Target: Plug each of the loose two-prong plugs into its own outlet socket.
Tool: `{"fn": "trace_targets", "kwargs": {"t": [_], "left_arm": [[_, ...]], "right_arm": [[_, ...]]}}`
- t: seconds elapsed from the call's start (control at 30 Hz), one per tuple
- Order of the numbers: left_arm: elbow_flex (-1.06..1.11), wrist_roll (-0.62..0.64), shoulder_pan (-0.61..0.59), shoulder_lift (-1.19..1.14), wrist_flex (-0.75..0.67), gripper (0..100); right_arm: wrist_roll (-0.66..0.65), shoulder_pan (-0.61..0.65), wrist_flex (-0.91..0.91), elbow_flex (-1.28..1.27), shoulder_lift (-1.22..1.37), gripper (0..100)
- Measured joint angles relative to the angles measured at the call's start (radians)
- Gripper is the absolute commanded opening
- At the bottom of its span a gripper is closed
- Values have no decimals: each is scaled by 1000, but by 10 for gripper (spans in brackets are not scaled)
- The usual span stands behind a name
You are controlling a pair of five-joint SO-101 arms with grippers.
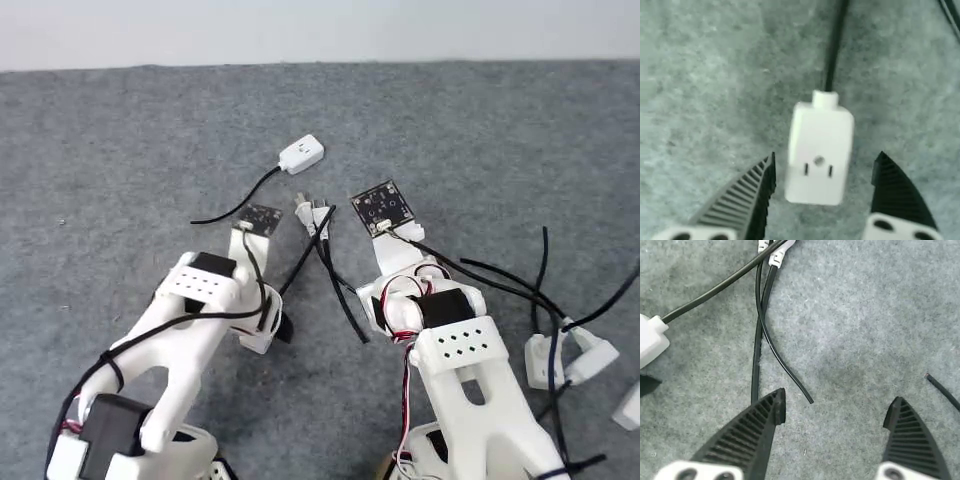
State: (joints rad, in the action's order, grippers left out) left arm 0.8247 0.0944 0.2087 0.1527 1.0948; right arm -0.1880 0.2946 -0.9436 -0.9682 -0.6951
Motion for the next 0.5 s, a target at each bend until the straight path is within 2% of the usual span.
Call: {"fn": "trace_targets", "kwargs": {"t": [0.17, 0.33, 0.5], "left_arm": [[-9, 0, -9, 2, -14, 289], [21, -44, -5, 124, -15, 213], [140, -72, 101, 249, -15, 246]], "right_arm": [[-6, 0, 0, 0, 0, 318], [-6, 0, 0, 0, 0, 318], [-6, 0, 0, 0, 0, 318]]}}
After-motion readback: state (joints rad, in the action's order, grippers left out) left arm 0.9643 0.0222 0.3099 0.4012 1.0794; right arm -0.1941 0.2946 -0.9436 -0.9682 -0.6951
